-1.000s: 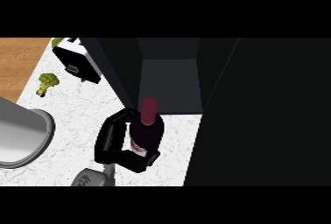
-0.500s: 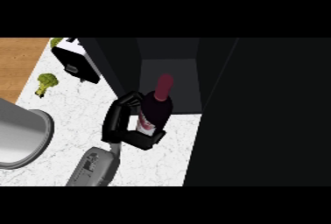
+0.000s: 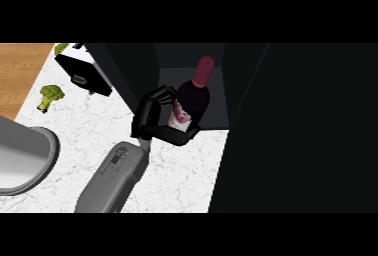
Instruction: Pick up the wine, place it into the cabinet and close the cabinet
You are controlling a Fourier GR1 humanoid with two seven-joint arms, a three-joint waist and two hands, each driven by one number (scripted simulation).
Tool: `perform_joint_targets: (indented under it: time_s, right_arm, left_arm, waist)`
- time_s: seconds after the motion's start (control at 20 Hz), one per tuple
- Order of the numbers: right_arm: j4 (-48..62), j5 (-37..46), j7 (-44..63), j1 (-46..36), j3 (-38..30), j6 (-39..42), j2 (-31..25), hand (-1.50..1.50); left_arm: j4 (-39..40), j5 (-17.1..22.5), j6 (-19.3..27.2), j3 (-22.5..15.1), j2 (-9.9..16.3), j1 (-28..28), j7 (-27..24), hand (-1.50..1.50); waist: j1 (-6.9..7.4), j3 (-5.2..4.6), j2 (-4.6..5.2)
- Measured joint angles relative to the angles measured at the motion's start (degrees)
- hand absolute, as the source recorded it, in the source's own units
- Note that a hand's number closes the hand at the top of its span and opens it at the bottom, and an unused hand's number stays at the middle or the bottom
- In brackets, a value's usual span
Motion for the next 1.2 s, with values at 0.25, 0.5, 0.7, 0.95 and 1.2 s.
perform_joint_targets:
  time_s: [0.25,0.5,0.7,0.95,1.2]
  right_arm:
    - [0.0,-0.4,-2.8,2.0,0.6,0.7,-0.4,-1.5]
    - [0.1,-0.8,-4.3,3.0,1.2,1.2,-0.2,-1.5]
    - [0.0,-1.2,-6.4,4.3,1.1,1.7,-0.6,-1.5]
    - [0.1,-1.6,-7.4,4.3,0.9,2.3,-0.2,-1.5]
    - [0.3,-2.1,-9.5,5.5,0.6,3.3,-0.4,-1.5]
  left_arm:
    - [8.0,2.9,0.0,1.1,0.0,-6.0,-2.6,1.5]
    - [15.7,7.4,1.8,0.2,0.0,-11.5,-5.2,1.5]
    - [21.5,8.9,3.1,-0.2,0.0,-15.1,-6.5,1.5]
    - [27.8,9.6,6.3,-2.3,0.0,-20.6,-5.1,1.5]
    - [34.2,11.4,8.2,-1.0,0.0,-24.8,-5.0,1.5]
  waist:
    - [-0.54,0.01,0.08]
    - [-1.12,-0.01,0.22]
    - [-1.54,0.0,0.29]
    - [-2.04,0.0,0.44]
    - [-3.1,0.02,0.86]
